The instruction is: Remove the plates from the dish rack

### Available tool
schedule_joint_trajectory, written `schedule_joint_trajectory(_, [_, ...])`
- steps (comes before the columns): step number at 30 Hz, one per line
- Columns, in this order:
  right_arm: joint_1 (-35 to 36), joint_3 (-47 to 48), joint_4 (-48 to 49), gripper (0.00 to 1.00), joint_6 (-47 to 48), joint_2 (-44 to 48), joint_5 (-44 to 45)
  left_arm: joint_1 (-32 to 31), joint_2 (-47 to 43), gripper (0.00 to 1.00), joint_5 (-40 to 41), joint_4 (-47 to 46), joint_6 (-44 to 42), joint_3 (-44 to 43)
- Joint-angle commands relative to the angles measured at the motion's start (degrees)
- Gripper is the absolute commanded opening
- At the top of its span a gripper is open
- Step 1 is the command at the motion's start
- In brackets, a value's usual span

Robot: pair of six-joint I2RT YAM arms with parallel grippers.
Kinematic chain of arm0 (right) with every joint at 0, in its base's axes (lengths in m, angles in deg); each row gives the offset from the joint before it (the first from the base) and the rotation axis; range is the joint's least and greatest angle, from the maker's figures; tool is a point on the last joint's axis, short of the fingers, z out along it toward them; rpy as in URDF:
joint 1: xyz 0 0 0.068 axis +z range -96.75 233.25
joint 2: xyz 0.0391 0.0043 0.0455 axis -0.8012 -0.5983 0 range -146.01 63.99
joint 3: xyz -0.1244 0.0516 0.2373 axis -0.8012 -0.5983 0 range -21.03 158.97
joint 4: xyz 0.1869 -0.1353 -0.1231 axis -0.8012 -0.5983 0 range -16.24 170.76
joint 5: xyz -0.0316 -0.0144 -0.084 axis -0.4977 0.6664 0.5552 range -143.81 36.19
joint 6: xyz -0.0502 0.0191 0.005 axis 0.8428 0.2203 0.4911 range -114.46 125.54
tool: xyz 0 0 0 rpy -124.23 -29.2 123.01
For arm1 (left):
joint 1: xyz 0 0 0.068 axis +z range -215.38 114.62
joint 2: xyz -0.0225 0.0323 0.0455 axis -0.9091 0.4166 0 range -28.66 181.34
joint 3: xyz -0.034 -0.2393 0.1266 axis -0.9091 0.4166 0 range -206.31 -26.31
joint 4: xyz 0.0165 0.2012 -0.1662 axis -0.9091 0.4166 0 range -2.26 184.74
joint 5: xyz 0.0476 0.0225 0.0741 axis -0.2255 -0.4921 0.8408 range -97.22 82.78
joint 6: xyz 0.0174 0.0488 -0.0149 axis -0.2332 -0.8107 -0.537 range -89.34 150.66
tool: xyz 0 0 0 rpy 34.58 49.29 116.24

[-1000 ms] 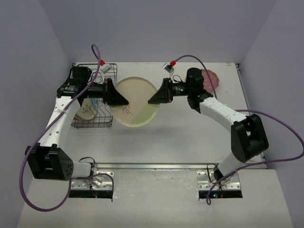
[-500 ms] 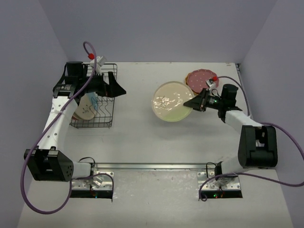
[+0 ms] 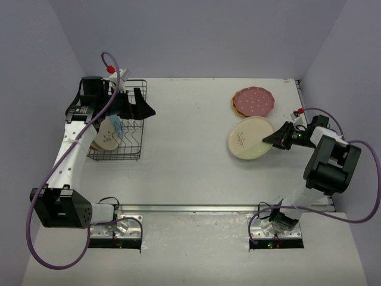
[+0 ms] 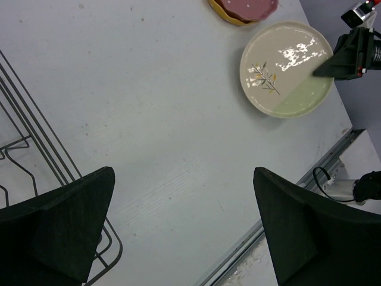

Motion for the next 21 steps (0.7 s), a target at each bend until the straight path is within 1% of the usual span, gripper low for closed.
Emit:
schedule_joint_trajectory(1, [-1.1, 8.7, -14.4, 0.0, 12.7, -5.7, -1.6, 0.2, -1.9, 1.0, -0.3, -2.3, 0.3, -1.6])
schedule_joint_trajectory(4, [-1.2, 10.6, -16.0, 0.0, 14.6, -8.6, 0.8, 0.2, -2.0, 1.0, 0.6, -2.5, 0.6, -1.5])
schedule_joint_trajectory(8, [-1.2, 14.3, -17.0, 0.0, 15.5, -13.0, 7.6, 0.2, -1.7, 1.0, 1.6, -2.1, 0.5, -1.8])
schedule_joint_trajectory(17, [-1.7, 20.0, -20.8, 0.08, 16.7, -19.1, 19.0, 0.2, -1.8, 1.0, 3.3, -0.8, -0.7, -2.0])
schedule_joint_trajectory(21, [-2.4, 20.5, -21.8, 0.14, 17.0, -20.1, 20.7, 0.2, -2.0, 1.0, 3.4, -1.0, -0.8, -1.9])
